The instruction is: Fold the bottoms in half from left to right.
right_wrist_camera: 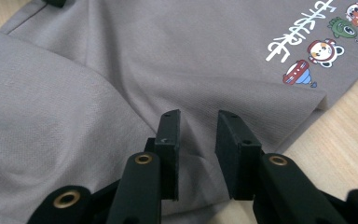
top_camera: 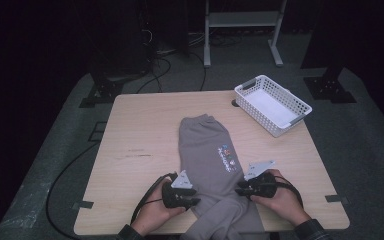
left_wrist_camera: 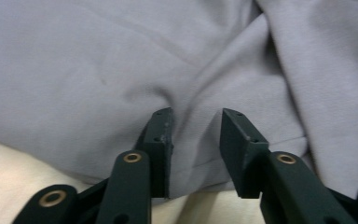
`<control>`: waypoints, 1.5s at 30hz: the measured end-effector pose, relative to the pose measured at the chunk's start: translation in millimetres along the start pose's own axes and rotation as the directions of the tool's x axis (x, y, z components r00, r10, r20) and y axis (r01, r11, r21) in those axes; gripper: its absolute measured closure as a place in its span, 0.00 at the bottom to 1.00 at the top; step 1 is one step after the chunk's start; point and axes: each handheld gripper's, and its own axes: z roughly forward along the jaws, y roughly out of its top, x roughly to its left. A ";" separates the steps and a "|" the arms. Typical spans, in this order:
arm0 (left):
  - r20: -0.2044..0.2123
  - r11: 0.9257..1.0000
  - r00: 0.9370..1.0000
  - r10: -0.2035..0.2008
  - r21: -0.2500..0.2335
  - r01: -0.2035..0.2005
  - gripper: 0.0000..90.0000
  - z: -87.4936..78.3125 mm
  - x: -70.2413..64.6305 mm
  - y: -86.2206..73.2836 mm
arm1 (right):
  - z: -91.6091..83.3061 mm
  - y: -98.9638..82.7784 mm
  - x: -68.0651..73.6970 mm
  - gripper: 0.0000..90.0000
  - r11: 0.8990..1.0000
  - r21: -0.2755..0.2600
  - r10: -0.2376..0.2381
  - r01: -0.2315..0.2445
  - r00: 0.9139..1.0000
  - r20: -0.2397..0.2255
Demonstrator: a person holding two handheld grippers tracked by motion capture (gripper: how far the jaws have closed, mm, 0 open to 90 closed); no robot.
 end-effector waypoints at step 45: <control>-0.277 0.990 0.951 -0.138 -0.042 0.132 0.75 18.3 132.3 28.1 | 53.3 65.7 -85.9 0.80 0.992 -0.045 0.124 -0.119 0.985 0.124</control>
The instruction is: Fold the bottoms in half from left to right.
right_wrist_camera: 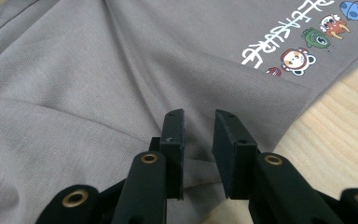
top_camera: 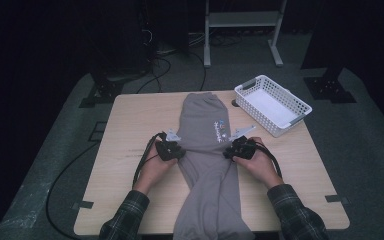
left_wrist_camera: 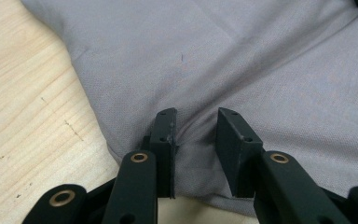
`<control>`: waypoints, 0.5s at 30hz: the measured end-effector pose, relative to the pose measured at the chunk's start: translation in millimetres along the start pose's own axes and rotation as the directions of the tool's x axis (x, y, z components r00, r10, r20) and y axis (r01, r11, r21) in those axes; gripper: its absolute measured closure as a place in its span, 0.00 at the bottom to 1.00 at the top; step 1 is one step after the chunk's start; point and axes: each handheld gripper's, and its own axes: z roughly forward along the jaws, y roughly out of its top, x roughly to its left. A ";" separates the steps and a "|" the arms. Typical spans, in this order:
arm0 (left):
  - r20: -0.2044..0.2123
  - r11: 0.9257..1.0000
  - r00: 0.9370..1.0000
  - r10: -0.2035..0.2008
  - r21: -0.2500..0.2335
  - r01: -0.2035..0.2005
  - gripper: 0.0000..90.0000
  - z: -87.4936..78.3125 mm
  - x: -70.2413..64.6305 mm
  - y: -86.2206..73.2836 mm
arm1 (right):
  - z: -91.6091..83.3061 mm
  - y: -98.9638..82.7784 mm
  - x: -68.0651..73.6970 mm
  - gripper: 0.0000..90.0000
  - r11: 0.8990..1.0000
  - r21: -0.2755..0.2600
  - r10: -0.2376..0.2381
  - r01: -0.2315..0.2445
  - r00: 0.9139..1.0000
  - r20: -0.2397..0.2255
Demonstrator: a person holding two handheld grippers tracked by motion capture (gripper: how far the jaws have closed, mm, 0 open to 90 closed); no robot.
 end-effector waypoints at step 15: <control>0.104 1.000 0.995 0.005 0.021 -0.007 0.65 -39.2 -37.5 -13.9 | -47.3 -16.9 29.4 0.67 0.998 -0.055 -0.045 0.045 0.999 -0.013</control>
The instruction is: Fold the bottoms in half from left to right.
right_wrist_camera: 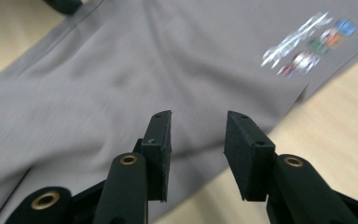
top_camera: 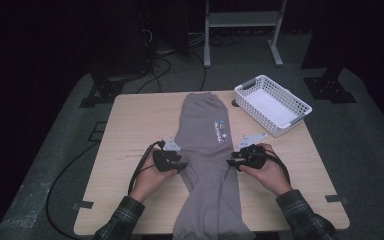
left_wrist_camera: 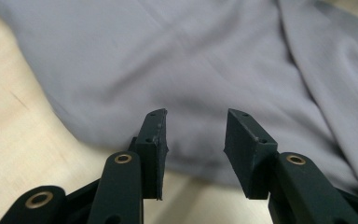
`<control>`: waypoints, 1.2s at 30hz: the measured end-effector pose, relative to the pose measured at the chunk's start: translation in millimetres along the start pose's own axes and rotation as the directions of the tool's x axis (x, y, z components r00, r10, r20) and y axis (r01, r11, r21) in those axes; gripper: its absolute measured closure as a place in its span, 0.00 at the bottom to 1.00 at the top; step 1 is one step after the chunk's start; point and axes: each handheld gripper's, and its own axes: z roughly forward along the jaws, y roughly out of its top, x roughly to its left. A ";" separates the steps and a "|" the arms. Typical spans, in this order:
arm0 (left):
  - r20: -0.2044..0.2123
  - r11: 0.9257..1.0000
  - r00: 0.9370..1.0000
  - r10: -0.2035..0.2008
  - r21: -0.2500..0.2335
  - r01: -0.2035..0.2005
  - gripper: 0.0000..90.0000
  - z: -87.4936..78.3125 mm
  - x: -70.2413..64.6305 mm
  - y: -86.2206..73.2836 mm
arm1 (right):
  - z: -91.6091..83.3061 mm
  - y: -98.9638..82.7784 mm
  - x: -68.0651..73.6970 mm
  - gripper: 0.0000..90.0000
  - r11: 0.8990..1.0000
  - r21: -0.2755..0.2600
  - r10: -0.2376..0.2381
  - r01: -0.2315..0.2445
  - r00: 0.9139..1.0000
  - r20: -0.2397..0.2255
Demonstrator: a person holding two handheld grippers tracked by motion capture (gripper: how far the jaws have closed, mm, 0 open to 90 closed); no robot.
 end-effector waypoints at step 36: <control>0.080 0.996 0.996 0.038 0.074 -0.044 0.98 -7.2 -18.9 -21.8 | -5.5 -30.5 25.4 0.99 0.983 0.150 -0.101 0.102 0.995 -0.015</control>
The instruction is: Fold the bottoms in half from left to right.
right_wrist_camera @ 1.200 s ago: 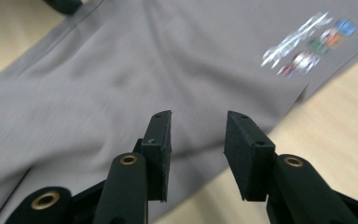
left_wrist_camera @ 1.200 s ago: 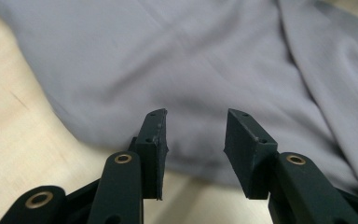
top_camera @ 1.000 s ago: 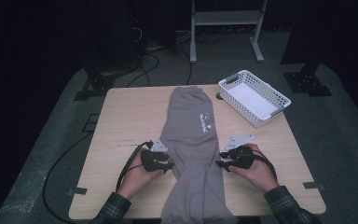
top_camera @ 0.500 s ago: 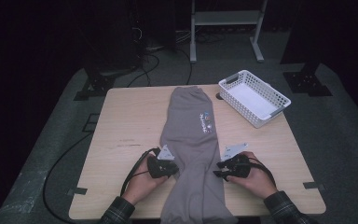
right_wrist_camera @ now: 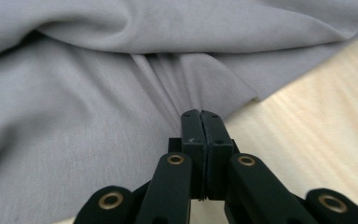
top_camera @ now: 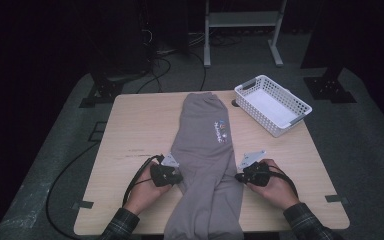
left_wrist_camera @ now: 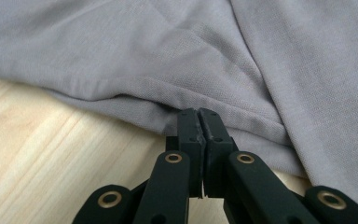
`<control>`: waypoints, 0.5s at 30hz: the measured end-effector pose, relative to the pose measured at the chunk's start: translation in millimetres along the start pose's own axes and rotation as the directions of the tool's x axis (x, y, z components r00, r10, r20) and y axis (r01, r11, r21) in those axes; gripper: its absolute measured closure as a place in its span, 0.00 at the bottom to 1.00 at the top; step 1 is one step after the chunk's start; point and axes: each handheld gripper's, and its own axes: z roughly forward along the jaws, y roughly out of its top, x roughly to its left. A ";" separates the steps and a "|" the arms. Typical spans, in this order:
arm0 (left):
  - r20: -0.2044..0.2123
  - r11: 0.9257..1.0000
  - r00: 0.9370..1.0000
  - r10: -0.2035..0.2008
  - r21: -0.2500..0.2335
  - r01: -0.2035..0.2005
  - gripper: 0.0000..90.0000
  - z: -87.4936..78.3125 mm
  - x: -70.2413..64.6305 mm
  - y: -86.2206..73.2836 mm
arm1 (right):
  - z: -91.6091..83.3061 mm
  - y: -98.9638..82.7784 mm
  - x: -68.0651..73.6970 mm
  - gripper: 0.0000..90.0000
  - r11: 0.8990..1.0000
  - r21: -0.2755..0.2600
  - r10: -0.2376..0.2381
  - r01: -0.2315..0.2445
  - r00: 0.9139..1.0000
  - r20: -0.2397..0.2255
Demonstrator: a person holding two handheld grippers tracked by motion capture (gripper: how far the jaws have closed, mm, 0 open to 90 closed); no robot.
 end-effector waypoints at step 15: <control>0.057 1.000 0.998 0.020 -0.013 -0.020 0.86 1.6 -11.8 -0.4 | -7.1 -6.6 -0.6 0.94 1.000 0.025 -0.014 0.015 0.999 -0.041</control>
